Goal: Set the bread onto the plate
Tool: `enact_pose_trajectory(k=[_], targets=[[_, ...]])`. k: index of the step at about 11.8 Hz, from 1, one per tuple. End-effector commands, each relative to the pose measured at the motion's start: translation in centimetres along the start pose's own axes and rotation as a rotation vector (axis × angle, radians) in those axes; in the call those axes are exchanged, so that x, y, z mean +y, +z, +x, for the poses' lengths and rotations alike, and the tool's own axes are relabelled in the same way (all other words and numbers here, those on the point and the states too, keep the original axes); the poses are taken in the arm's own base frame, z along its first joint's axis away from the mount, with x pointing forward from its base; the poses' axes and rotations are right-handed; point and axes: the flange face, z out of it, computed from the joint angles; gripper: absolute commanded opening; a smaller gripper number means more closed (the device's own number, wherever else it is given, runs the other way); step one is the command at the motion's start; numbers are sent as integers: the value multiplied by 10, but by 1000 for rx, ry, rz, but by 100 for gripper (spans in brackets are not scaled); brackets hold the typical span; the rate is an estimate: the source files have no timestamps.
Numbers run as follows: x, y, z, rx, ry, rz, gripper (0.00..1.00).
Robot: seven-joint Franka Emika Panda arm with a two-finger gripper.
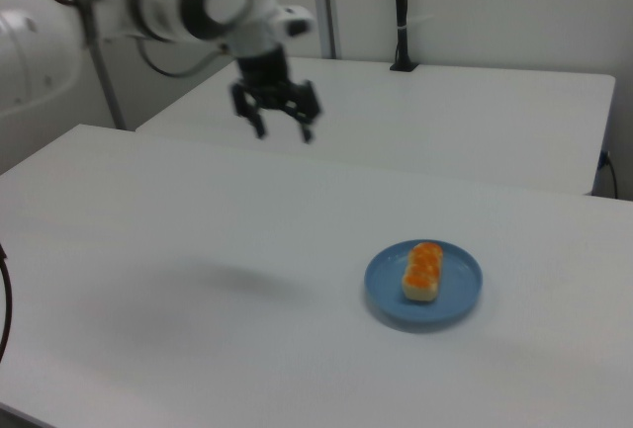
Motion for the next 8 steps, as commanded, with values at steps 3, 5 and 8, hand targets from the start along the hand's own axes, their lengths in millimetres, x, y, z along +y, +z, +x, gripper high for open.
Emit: enact_pose_trajectory(k=[3, 5, 8], targets=[[-79, -54, -55, -80, 141, 2, 100], [-68, -60, -63, -81, 140, 2, 100], [-61, -60, -66, -99, 33, 7, 100]])
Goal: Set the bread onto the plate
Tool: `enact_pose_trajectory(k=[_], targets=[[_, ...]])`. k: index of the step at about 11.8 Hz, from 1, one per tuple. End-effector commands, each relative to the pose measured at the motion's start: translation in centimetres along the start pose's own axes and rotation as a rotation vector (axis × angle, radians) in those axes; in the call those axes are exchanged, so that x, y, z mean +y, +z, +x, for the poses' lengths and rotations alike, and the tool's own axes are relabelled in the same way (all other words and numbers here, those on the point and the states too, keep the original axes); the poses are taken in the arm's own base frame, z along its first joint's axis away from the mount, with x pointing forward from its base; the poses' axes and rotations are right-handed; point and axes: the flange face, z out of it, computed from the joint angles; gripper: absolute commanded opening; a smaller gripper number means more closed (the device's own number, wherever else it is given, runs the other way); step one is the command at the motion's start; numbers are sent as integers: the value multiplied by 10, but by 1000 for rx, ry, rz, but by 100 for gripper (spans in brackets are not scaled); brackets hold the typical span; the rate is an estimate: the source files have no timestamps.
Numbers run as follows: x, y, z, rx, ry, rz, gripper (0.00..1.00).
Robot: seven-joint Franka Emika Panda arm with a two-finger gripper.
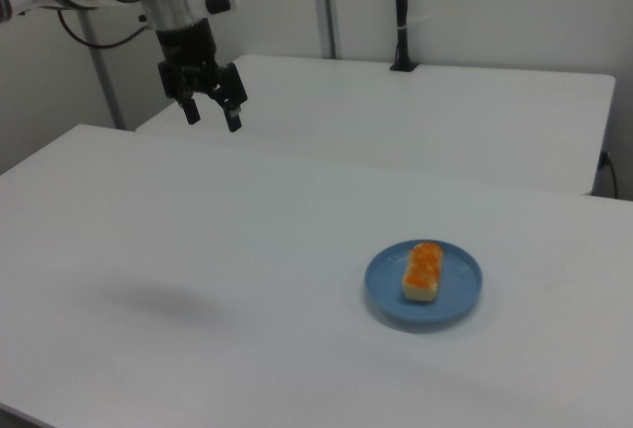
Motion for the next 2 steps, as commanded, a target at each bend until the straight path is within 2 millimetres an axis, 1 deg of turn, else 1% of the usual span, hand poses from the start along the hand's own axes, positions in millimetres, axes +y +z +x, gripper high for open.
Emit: enact_pose_trajectory(k=[1, 2], targets=[[6, -2, -12, -27, -81, 1, 100], [7, -1, -12, -29, -80, 1, 100]])
